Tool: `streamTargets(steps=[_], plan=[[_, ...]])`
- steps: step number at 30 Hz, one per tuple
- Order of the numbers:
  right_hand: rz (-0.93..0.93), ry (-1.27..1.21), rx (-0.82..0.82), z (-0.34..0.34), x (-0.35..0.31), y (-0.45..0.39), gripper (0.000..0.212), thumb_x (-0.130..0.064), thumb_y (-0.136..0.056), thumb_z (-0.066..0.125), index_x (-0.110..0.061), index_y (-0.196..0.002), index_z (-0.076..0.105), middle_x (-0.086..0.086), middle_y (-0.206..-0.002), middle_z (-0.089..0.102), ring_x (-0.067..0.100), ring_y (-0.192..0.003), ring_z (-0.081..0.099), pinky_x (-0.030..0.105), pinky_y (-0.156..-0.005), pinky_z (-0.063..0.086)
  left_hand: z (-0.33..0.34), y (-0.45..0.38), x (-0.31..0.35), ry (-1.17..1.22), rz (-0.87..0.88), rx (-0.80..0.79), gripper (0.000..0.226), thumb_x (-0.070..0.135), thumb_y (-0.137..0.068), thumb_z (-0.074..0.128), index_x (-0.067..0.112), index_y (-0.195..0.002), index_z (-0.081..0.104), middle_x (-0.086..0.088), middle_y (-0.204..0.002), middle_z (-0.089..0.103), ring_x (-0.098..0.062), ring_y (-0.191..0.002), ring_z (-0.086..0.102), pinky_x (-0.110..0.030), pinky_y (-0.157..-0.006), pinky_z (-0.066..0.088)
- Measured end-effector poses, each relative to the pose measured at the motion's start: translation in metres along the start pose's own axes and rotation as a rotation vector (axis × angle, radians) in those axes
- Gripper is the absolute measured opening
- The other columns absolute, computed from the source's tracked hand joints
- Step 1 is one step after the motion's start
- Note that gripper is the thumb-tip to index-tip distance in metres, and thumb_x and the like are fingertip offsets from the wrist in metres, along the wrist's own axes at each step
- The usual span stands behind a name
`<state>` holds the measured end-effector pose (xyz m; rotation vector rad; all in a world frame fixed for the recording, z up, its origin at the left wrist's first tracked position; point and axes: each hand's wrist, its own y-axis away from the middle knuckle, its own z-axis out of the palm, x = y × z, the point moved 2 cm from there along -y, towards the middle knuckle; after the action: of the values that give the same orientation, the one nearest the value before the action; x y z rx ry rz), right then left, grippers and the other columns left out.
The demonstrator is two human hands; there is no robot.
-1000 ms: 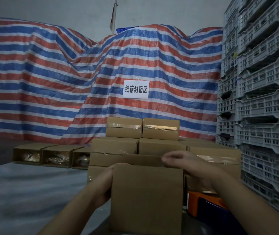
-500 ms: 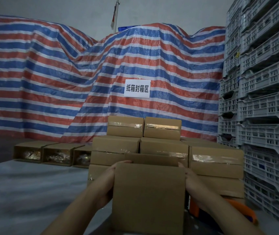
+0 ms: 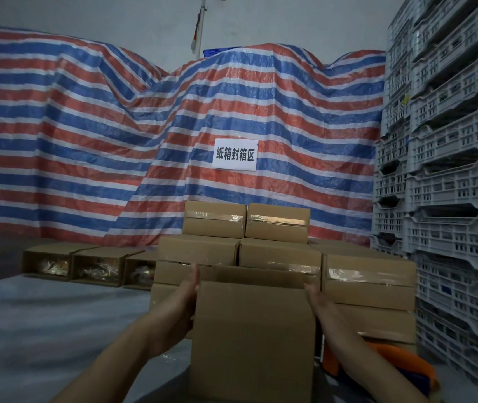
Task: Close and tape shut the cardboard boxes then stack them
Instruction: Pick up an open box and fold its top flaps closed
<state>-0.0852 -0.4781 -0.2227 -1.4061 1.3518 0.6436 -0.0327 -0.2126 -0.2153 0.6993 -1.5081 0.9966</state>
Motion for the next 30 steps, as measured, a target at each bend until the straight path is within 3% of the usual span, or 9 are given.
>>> streamTargets(steps=[3, 6, 10, 12, 16, 19, 23, 27, 30], plan=[[-0.015, -0.052, -0.004, 0.000, -0.005, 0.000, 0.080, -0.073, -0.075, 0.042, -0.025, -0.138, 0.054, -0.001, -0.137, 0.055, 0.017, -0.122, 0.051, 0.037, -0.105, 0.038, -0.003, 0.002, 0.000, -0.026, -0.021, -0.022, 0.071, 0.072, -0.077, 0.040, 0.022, -0.121, 0.063, -0.006, -0.119, 0.070, -0.022, -0.112, 0.065, -0.037, -0.094, 0.048], [-0.007, -0.113, 0.010, -0.001, -0.007, 0.000, 0.019, -0.039, -0.097, 0.058, -0.035, -0.096, 0.077, -0.011, -0.130, 0.052, 0.010, -0.118, 0.046, 0.031, -0.092, 0.036, 0.005, -0.003, 0.002, -0.159, -0.035, 0.045, 0.038, 0.046, -0.085, 0.061, 0.022, -0.114, 0.068, -0.009, -0.111, 0.071, -0.025, -0.099, 0.068, -0.034, -0.082, 0.051], [0.001, -0.149, 0.028, -0.002, -0.001, -0.003, 0.018, -0.019, -0.095, 0.065, -0.033, -0.090, 0.076, 0.001, -0.115, 0.066, 0.021, -0.101, 0.064, 0.032, -0.074, 0.049, 0.010, -0.007, -0.004, -0.070, -0.006, 0.093, 0.023, 0.020, -0.091, 0.062, 0.022, -0.114, 0.063, -0.011, -0.110, 0.068, -0.027, -0.092, 0.065, -0.038, -0.079, 0.052], [-0.007, -0.197, 0.084, -0.002, 0.002, -0.005, 0.018, -0.016, -0.092, 0.069, -0.029, -0.103, 0.066, 0.000, -0.120, 0.061, 0.023, -0.103, 0.062, 0.037, -0.076, 0.051, 0.011, -0.006, -0.004, -0.003, 0.030, 0.102, 0.038, 0.013, -0.091, 0.062, 0.029, -0.124, 0.053, -0.005, -0.120, 0.062, -0.026, -0.100, 0.063, -0.037, -0.079, 0.053], [-0.052, -0.287, 0.091, -0.001, -0.001, -0.006, 0.052, -0.009, -0.090, 0.070, -0.035, -0.129, 0.047, -0.005, -0.131, 0.053, 0.019, -0.111, 0.059, 0.039, -0.085, 0.053, 0.012, -0.007, -0.002, 0.053, 0.142, 0.100, 0.077, 0.003, -0.090, 0.061, 0.047, -0.144, 0.027, 0.016, -0.130, 0.045, -0.011, -0.116, 0.051, -0.033, -0.090, 0.048], [-0.080, -0.282, 0.019, -0.003, -0.002, -0.004, 0.065, -0.010, -0.094, 0.066, -0.049, -0.141, 0.044, -0.009, -0.135, 0.048, 0.014, -0.115, 0.056, 0.037, -0.086, 0.055, 0.013, -0.003, -0.002, -0.042, 0.158, 0.145, 0.061, 0.012, -0.089, 0.065, 0.049, -0.131, 0.043, 0.015, -0.122, 0.051, -0.013, -0.115, 0.052, -0.035, -0.092, 0.046], [-0.125, -0.187, -0.029, -0.001, -0.002, -0.001, 0.032, -0.017, -0.098, 0.061, -0.043, -0.108, 0.077, -0.010, -0.147, 0.049, 0.009, -0.127, 0.049, 0.032, -0.103, 0.043, 0.013, 0.001, -0.003, -0.208, 0.140, 0.225, 0.015, 0.024, -0.091, 0.064, 0.030, -0.103, 0.071, 0.001, -0.108, 0.067, -0.016, -0.098, 0.061, -0.027, -0.074, 0.044], [-0.141, -0.126, -0.036, 0.000, -0.004, 0.002, 0.031, -0.022, -0.099, 0.059, -0.035, -0.085, 0.083, -0.016, -0.140, 0.055, 0.013, -0.134, 0.045, 0.041, -0.114, 0.033, 0.014, -0.002, -0.007, -0.251, 0.150, 0.283, 0.018, 0.025, -0.097, 0.054, 0.028, -0.096, 0.072, 0.007, -0.103, 0.066, -0.013, -0.097, 0.057, -0.028, -0.071, 0.039], [-0.134, -0.140, -0.007, 0.000, -0.005, 0.001, 0.029, -0.020, -0.099, 0.059, -0.032, -0.087, 0.082, -0.013, -0.131, 0.062, 0.012, -0.128, 0.051, 0.035, -0.106, 0.038, 0.012, -0.005, -0.004, -0.349, 0.157, 0.276, 0.022, 0.022, -0.100, 0.050, 0.029, -0.097, 0.071, 0.009, -0.104, 0.063, -0.009, -0.095, 0.056, -0.025, -0.070, 0.039]])
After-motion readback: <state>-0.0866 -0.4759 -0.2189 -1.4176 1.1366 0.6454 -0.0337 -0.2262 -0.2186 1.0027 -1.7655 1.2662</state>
